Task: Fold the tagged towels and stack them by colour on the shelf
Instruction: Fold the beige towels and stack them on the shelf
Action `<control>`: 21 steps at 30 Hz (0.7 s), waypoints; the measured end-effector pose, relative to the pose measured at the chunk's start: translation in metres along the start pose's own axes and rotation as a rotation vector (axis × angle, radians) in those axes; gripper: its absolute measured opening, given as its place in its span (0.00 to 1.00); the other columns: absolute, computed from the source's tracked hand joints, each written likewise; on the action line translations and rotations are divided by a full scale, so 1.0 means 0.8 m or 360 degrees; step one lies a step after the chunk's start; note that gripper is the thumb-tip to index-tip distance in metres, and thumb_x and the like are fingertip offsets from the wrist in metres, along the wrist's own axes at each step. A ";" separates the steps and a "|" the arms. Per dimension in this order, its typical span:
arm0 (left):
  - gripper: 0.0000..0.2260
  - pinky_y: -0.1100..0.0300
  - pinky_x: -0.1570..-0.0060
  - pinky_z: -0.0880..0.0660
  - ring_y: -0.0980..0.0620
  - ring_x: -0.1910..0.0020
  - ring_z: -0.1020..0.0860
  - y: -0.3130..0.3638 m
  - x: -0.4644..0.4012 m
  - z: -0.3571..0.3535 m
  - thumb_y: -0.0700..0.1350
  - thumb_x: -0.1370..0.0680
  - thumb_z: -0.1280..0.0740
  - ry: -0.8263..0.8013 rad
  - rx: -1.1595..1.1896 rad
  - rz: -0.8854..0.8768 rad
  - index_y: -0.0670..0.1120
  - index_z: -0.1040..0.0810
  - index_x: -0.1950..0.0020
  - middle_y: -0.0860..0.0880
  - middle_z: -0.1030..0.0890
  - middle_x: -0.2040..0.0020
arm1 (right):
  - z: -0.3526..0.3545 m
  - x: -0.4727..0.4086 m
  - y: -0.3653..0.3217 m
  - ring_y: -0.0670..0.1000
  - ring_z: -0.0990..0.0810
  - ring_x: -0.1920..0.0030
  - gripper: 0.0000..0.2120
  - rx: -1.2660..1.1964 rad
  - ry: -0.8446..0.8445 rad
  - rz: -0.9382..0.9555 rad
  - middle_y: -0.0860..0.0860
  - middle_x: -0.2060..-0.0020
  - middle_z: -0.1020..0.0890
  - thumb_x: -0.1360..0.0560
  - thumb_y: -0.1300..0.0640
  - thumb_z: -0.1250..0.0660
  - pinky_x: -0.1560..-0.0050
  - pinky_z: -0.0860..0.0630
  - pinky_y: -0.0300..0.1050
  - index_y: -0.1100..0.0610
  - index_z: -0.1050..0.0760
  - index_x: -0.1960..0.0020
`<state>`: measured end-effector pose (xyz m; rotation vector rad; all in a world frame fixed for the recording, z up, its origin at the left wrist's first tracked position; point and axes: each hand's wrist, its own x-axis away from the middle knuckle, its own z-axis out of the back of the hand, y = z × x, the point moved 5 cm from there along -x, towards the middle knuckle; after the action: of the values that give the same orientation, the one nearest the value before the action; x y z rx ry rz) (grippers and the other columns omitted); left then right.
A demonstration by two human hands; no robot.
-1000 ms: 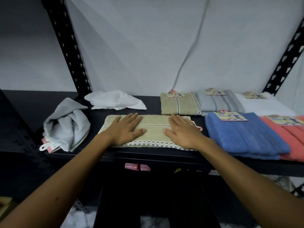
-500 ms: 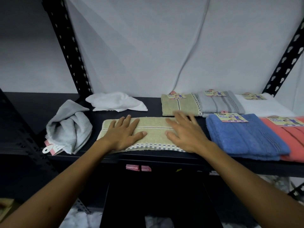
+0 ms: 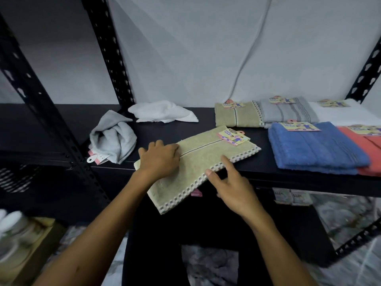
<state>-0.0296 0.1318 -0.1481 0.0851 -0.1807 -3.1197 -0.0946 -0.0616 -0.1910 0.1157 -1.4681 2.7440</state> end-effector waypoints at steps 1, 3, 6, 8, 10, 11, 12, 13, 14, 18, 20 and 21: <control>0.18 0.43 0.39 0.40 0.42 0.36 0.32 0.000 0.005 -0.001 0.55 0.17 0.50 0.0044 0.0084 0.0011 0.56 0.28 0.32 0.45 0.27 0.39 | -0.014 0.001 0.004 0.49 0.18 0.47 0.33 -0.0392 -0.0064 0.0003 0.47 0.52 0.17 0.23 0.39 0.36 0.47 0.22 0.44 0.39 0.47 0.23; 0.15 0.45 0.42 0.37 0.43 0.38 0.28 -0.002 0.018 -0.004 0.54 0.18 0.46 0.0156 0.0304 0.0023 0.56 0.26 0.34 0.47 0.24 0.42 | -0.031 0.005 0.010 0.43 0.18 0.54 0.31 -0.0952 -0.0009 0.0068 0.47 0.58 0.17 0.22 0.54 0.32 0.57 0.23 0.33 0.38 0.43 0.26; 0.11 0.54 0.54 0.30 0.47 0.52 0.22 -0.006 0.043 -0.016 0.48 0.21 0.38 0.0326 0.0821 0.0037 0.54 0.23 0.39 0.52 0.21 0.55 | -0.030 0.002 0.025 0.58 0.24 0.59 0.28 -0.1169 0.0296 0.0216 0.66 0.55 0.21 0.22 0.64 0.33 0.56 0.26 0.37 0.39 0.33 0.30; 0.11 0.57 0.60 0.30 0.52 0.61 0.24 -0.005 0.060 -0.031 0.44 0.21 0.34 0.0319 0.1266 0.0042 0.55 0.21 0.41 0.53 0.24 0.62 | -0.021 0.000 0.036 0.59 0.25 0.60 0.26 -0.1209 0.0413 0.0314 0.71 0.53 0.22 0.23 0.67 0.34 0.55 0.27 0.42 0.40 0.28 0.34; 0.15 0.62 0.57 0.26 0.55 0.58 0.22 0.004 0.073 -0.050 0.40 0.22 0.33 0.0192 0.1737 0.0003 0.55 0.21 0.39 0.53 0.21 0.54 | -0.011 0.002 0.046 0.54 0.28 0.60 0.25 -0.1156 0.0474 0.0410 0.63 0.58 0.20 0.22 0.69 0.35 0.58 0.28 0.39 0.42 0.26 0.36; 0.17 0.64 0.52 0.24 0.58 0.52 0.21 0.010 0.078 -0.060 0.38 0.22 0.32 0.0121 0.1892 -0.0075 0.55 0.21 0.37 0.55 0.20 0.47 | -0.006 0.002 0.051 0.52 0.28 0.61 0.24 -0.1109 0.0489 0.0447 0.61 0.59 0.21 0.22 0.69 0.35 0.59 0.28 0.37 0.43 0.26 0.36; 0.18 0.66 0.49 0.25 0.60 0.46 0.21 0.017 0.081 -0.068 0.37 0.22 0.32 0.0068 0.1983 -0.0172 0.54 0.22 0.35 0.57 0.20 0.42 | -0.002 0.002 0.057 0.51 0.28 0.62 0.24 -0.1080 0.0503 0.0470 0.62 0.58 0.21 0.22 0.69 0.36 0.60 0.28 0.37 0.43 0.26 0.36; 0.19 0.67 0.47 0.25 0.61 0.43 0.22 0.023 0.083 -0.076 0.36 0.22 0.32 0.0030 0.2048 -0.0246 0.52 0.22 0.35 0.57 0.21 0.39 | 0.002 0.002 0.063 0.51 0.29 0.62 0.24 -0.1058 0.0516 0.0479 0.63 0.59 0.22 0.22 0.69 0.36 0.61 0.29 0.37 0.43 0.25 0.36; 0.18 0.68 0.48 0.26 0.61 0.41 0.22 0.028 0.083 -0.082 0.36 0.22 0.32 0.0003 0.2103 -0.0280 0.52 0.21 0.36 0.56 0.20 0.38 | 0.006 0.002 0.070 0.51 0.31 0.64 0.24 -0.1023 0.0542 0.0486 0.63 0.62 0.25 0.22 0.68 0.36 0.63 0.30 0.37 0.42 0.24 0.37; 0.13 0.67 0.49 0.25 0.57 0.43 0.20 0.037 0.078 -0.093 0.35 0.23 0.30 0.0048 0.2226 -0.0262 0.50 0.17 0.44 0.54 0.16 0.44 | 0.026 0.003 0.084 0.43 0.40 0.71 0.22 -0.0914 0.0574 0.0534 0.40 0.72 0.36 0.22 0.69 0.35 0.69 0.38 0.33 0.46 0.24 0.37; 0.12 0.69 0.50 0.25 0.58 0.45 0.19 0.039 0.075 -0.094 0.34 0.24 0.30 0.0071 0.2261 -0.0253 0.50 0.16 0.47 0.54 0.15 0.46 | 0.034 0.004 0.086 0.41 0.41 0.71 0.20 -0.0897 0.0566 0.0547 0.39 0.74 0.37 0.23 0.69 0.34 0.70 0.39 0.32 0.49 0.24 0.38; 0.12 0.69 0.50 0.25 0.58 0.45 0.19 0.041 0.074 -0.094 0.34 0.25 0.30 0.0062 0.2275 -0.0256 0.49 0.16 0.47 0.54 0.15 0.47 | 0.037 0.004 0.086 0.41 0.40 0.71 0.19 -0.0896 0.0562 0.0554 0.39 0.74 0.36 0.23 0.69 0.34 0.70 0.39 0.33 0.49 0.23 0.38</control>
<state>-0.0840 0.0897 -0.2224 0.1581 -2.3079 -2.3683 -0.1005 -0.1245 -0.2317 -0.6516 -2.2163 2.2616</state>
